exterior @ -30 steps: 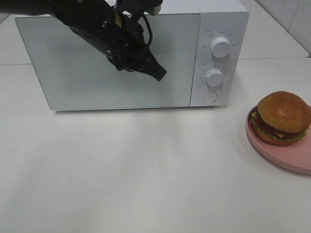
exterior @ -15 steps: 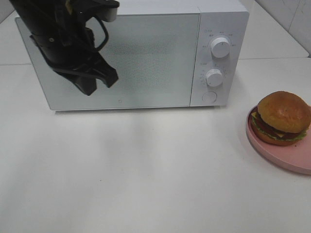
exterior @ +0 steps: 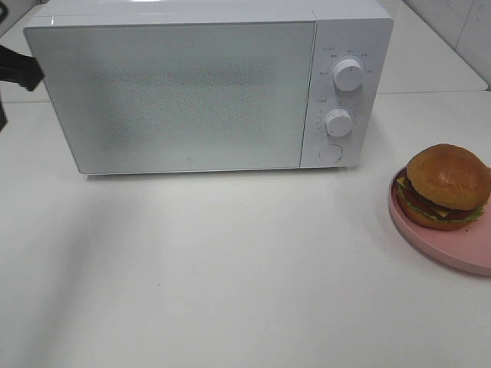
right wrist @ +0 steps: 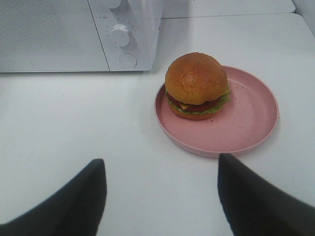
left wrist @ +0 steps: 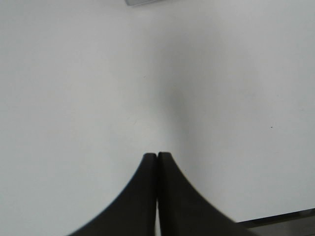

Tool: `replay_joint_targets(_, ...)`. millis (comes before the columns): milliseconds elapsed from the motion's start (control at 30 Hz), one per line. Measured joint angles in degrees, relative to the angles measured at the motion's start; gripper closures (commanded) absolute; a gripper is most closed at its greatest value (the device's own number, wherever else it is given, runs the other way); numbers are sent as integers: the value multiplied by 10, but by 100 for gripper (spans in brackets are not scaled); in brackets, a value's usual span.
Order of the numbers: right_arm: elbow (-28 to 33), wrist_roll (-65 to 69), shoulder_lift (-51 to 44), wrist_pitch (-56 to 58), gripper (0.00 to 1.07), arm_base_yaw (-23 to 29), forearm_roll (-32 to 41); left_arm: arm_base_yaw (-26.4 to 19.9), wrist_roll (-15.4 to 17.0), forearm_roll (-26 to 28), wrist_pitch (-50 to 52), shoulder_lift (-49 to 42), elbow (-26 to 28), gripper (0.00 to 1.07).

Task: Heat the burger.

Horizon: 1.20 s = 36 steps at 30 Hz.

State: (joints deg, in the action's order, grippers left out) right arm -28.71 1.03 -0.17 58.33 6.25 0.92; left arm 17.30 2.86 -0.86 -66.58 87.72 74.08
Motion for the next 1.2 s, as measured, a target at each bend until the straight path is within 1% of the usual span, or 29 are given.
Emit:
replay_joint_targets(33, 0, 0, 0, 0, 46, 0, 0, 0, 0, 0, 0, 0, 0, 106)
replay_joint_targets(100, 0, 0, 0, 0, 46, 0, 0, -22, 18, -4, 1, -68, -55, 106)
replay_joint_targets(133, 0, 0, 0, 0, 46, 0, 0, -22, 18, -4, 1, -68, -55, 106)
replay_joint_targets(167, 0, 0, 0, 0, 46, 0, 0, -23, 21, -6, 1, -88, -72, 106)
replay_joint_targets(200, 0, 0, 0, 0, 46, 0, 0, -24, 23, -6, 1, -129, -108, 106)
replay_joint_targets(233, 0, 0, 0, 0, 46, 0, 0, -24, 23, -6, 1, -129, -108, 106)
replay_joint_targets(300, 0, 0, 0, 0, 46, 0, 0, -24, 25, -3, 1, -188, -158, 106)
replay_joint_targets(367, 0, 0, 0, 0, 46, 0, 0, -24, 25, -2, 1, -209, -173, 106)
replay_joint_targets(400, 0, 0, 0, 0, 46, 0, 0, -24, 26, -1, 1, -248, -209, 106)
replay_joint_targets(433, 0, 0, 0, 0, 46, 0, 0, -24, 26, -1, 1, -248, -209, 106)
replay_joint_targets(467, 0, 0, 0, 0, 46, 0, 0, -24, 26, 2, 1, -289, -243, 106)
replay_joint_targets(500, 0, 0, 0, 0, 46, 0, 0, -24, 26, 2, 1, -289, -243, 106)
replay_joint_targets(533, 0, 0, 0, 0, 46, 0, 0, -24, 26, 3, 1, -313, -256, 106)
replay_joint_targets(567, 0, 0, 0, 0, 46, 0, 0, -24, 26, 9, 1, -364, -288, 106)
replay_joint_targets(600, 0, 0, 0, 0, 46, 0, 0, -24, 26, 9, 1, -364, -288, 106)
replay_joint_targets(633, 0, 0, 0, 0, 46, 0, 0, -24, 26, 19, 1, -411, -313, 106)
replay_joint_targets(700, 0, 0, 0, 0, 46, 0, 0, -24, 26, 23, 1, -433, -327, 106)
replay_joint_targets(733, 0, 0, 0, 0, 46, 0, 0, -24, 25, 29, -1, -488, -349, 106)
replay_joint_targets(767, 0, 0, 0, 0, 46, 0, 0, -24, 25, 29, -1, -488, -349, 106)
replay_joint_targets(800, 0, 0, 0, 0, 46, 0, 0, -24, 19, 30, -1, -544, -366, 106)
replay_joint_targets(833, 0, 0, 0, 0, 46, 0, 0, -24, 19, 30, -1, -544, -366, 106)
replay_joint_targets(900, 0, 0, 0, 0, 46, 0, 0, -24, 4, 31, -1, -622, -389, 106)
replay_joint_targets(933, 0, 0, 0, 0, 46, 0, 0, -24, 4, 31, -1, -622, -389, 106)
replay_joint_targets(967, 0, 0, 0, 0, 46, 0, 0, -24, -5, 33, -1, -670, -401, 106)
replay_joint_targets(1033, 0, 0, 0, 0, 46, 0, 0, -24, -6, 34, -1, -697, -407, 106)
replay_joint_targets(1067, 0, 0, 0, 0, 46, 0, 0, -24, -8, 37, -2, -749, -417, 106)
replay_joint_targets(1133, 0, 0, 0, 0, 46, 0, 0, -24, -9, 38, -2, -769, -420, 106)
replay_joint_targets(1167, 0, 0, 0, 0, 46, 0, 0, -24, -9, 41, -2, -817, -426, 106)
replay_joint_targets(1200, 0, 0, 0, 0, 46, 0, 0, -24, -10, 41, 1, -835, -427, 106)
